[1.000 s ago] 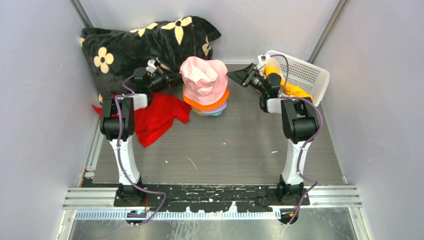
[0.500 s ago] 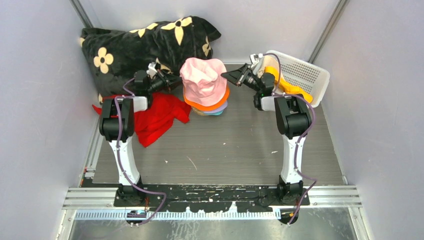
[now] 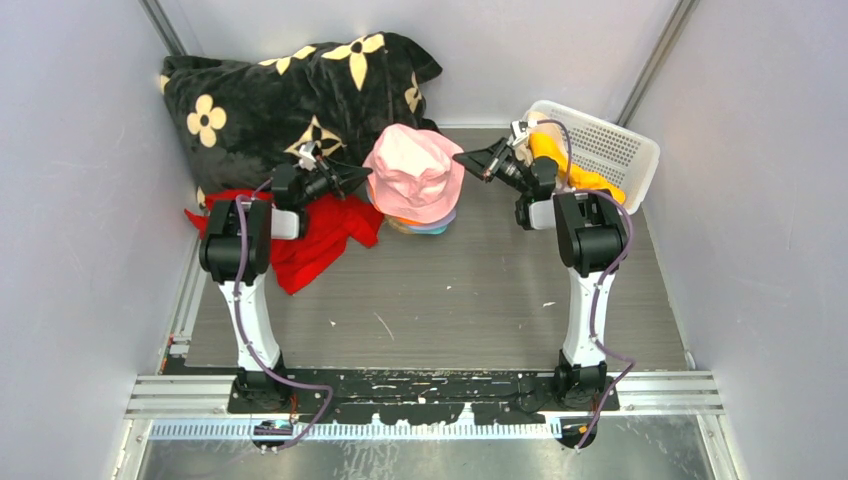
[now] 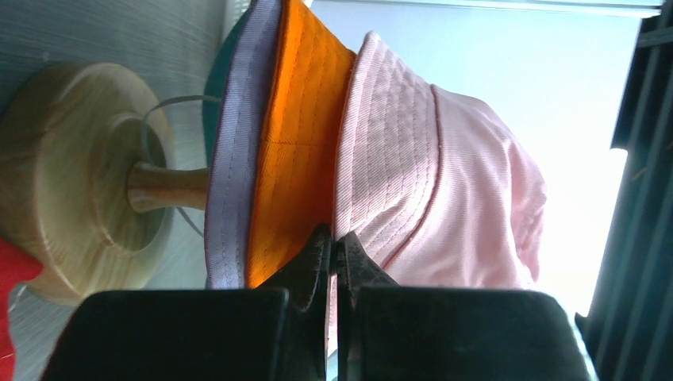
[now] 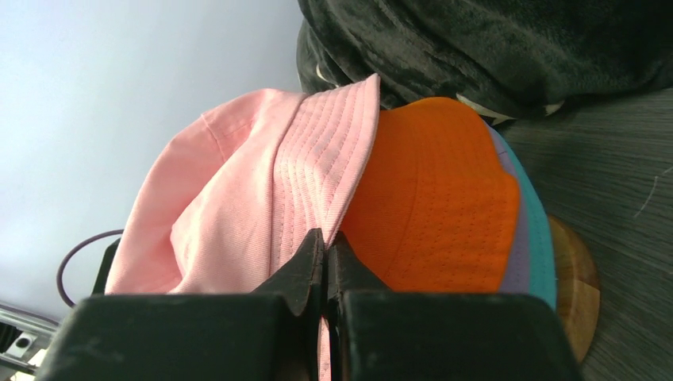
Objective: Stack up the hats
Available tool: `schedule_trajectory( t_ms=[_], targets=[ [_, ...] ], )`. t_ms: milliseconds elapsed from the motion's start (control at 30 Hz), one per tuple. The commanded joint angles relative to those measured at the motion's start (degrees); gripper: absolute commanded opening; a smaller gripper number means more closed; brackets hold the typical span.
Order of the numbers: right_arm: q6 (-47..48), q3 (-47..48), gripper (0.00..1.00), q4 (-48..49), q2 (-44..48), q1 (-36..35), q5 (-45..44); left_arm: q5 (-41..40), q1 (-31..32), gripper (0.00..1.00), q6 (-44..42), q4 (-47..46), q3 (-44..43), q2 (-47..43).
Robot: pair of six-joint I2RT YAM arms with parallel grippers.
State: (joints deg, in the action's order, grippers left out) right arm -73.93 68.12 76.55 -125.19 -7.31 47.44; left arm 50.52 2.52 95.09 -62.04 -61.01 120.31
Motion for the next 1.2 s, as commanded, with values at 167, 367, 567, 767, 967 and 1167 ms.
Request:
schedule_trajectory(
  t_ms=[167,367,567,767,967,1167],
  targets=[
    [3.1,-0.8,0.01,1.7,-1.9,1.4,-1.2,0.6,-0.1,0.0,6.4,-11.5,-1.0,3.3],
    [5.8,0.2,0.01,-1.8,-3.4,1.4,-1.5,-0.3,-0.7,0.0,6.4,-13.5,1.9,6.4],
    [7.2,0.5,0.01,-3.5,-4.2,1.4,-1.7,-0.7,-1.3,0.0,5.8,-14.3,3.7,7.6],
    [9.8,0.0,0.01,-6.7,-3.8,1.4,-2.3,-1.2,-1.8,0.0,4.1,-12.7,4.6,7.9],
    [10.3,-2.3,0.01,-6.3,-3.0,1.4,-2.6,-1.3,-1.8,0.0,3.9,-13.9,7.0,7.3],
    [11.1,-6.0,0.01,-5.5,-0.2,1.4,-2.9,-1.2,-1.8,0.0,3.9,-14.6,8.0,5.6]
  ],
)
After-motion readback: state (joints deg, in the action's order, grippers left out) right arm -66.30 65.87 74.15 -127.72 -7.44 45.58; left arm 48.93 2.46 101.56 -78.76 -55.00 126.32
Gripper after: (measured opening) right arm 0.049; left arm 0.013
